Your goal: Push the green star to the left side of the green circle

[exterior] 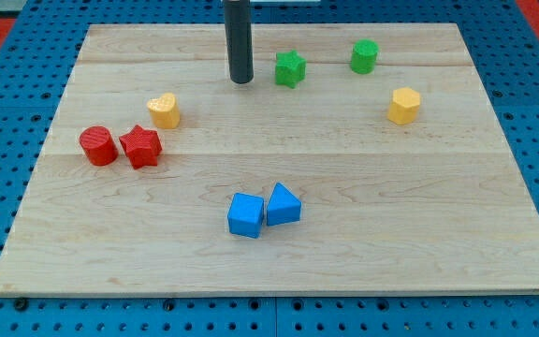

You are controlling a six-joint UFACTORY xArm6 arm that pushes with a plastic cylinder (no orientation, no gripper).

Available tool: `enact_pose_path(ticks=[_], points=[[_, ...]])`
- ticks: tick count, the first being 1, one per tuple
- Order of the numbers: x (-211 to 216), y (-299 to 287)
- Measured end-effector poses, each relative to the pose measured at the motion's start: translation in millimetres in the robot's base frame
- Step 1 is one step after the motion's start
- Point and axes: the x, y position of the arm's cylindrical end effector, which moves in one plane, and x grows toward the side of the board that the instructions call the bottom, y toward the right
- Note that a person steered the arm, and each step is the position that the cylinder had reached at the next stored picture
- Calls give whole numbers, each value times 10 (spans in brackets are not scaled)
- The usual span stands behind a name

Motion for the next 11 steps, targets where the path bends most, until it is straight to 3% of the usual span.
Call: enact_pose_path(ticks=[2,3,9,11], points=[[-64,320],[-256,1009],[-259,1452],[677,861]])
